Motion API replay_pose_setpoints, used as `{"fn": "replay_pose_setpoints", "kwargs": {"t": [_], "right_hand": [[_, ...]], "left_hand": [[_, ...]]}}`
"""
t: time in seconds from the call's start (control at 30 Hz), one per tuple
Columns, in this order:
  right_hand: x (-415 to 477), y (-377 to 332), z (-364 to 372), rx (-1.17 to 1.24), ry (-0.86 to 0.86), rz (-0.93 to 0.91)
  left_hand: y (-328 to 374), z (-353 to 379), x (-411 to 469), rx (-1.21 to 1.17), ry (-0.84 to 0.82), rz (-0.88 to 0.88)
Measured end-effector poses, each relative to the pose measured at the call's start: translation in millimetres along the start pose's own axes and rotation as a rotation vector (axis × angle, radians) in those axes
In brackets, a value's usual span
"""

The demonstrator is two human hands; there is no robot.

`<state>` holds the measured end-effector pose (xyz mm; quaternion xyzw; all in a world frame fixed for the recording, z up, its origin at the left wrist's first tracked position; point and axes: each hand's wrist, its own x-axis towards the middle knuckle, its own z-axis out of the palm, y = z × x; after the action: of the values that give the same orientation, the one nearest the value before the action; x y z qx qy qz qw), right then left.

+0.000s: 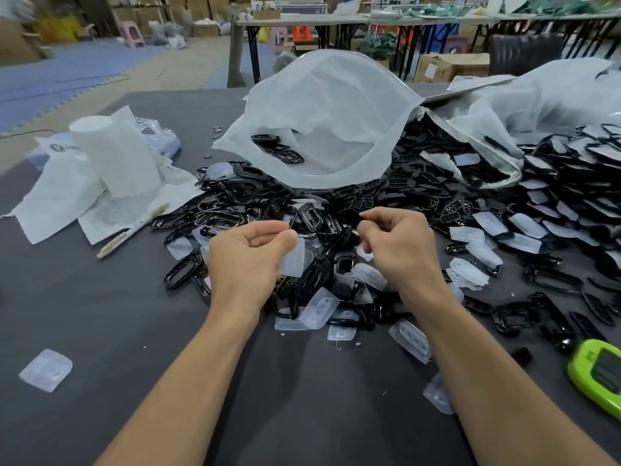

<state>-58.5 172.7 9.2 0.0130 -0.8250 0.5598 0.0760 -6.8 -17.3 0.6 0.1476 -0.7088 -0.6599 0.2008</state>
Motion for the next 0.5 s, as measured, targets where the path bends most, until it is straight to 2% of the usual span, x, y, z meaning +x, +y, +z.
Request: {"fn": "replay_pose_setpoints", "kwargs": {"t": [0.1,0.2,0.3,0.4,0.5], "right_hand": [[-2,-1,1,-0.014,-0.004,0.004],[-4,-3,5,0.036,-0.055,-0.015],[-9,-8,7,0.111,-0.119,-0.029],[-9,-9,7,0.169,-0.117,-0.013],[-8,-9,7,0.231,-0.151,0.029]], "left_hand": [[3,1,-5,0.307,-0.137,0.045],[5,6,-15,0.748,-0.095,0.202],[3,9,-17,0.918,-0.143,0.257],[5,6,-16,0.868,-0.231,0.204],[4,6,-17,0.649,-0.176,0.186]]}}
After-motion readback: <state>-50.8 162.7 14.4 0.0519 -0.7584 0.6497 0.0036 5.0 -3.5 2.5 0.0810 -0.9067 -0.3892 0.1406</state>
